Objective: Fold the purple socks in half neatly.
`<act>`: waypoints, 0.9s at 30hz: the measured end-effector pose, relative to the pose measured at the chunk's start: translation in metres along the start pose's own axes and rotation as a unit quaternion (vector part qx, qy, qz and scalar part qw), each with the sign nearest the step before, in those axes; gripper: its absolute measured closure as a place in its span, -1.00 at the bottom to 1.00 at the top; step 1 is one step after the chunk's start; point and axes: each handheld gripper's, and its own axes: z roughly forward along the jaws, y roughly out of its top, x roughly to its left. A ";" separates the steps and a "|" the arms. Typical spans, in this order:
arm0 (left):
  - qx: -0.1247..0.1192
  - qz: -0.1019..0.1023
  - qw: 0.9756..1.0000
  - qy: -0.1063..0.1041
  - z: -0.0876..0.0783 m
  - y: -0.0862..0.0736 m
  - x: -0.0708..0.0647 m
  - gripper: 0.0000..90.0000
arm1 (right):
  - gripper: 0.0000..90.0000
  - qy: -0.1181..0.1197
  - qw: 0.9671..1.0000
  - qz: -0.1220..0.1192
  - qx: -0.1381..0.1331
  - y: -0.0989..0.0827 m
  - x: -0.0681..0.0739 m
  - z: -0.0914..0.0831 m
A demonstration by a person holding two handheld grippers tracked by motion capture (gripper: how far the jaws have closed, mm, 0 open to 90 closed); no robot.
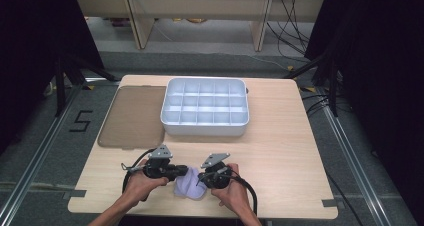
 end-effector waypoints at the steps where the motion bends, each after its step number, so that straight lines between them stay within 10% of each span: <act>1: 0.002 -0.003 1.000 0.004 0.001 0.000 -0.001 0.85 | 0.93 0.005 1.000 -0.001 0.003 0.000 -0.002 -0.002; 10: -0.004 -0.005 1.000 -0.010 0.004 0.003 -0.004 0.63 | 0.93 0.000 1.000 0.003 -0.009 -0.001 -0.005 -0.006; 27: -0.055 -0.014 0.998 -0.011 -0.045 -0.001 0.011 0.59 | 0.93 -0.017 0.998 0.014 -0.053 0.008 -0.005 -0.038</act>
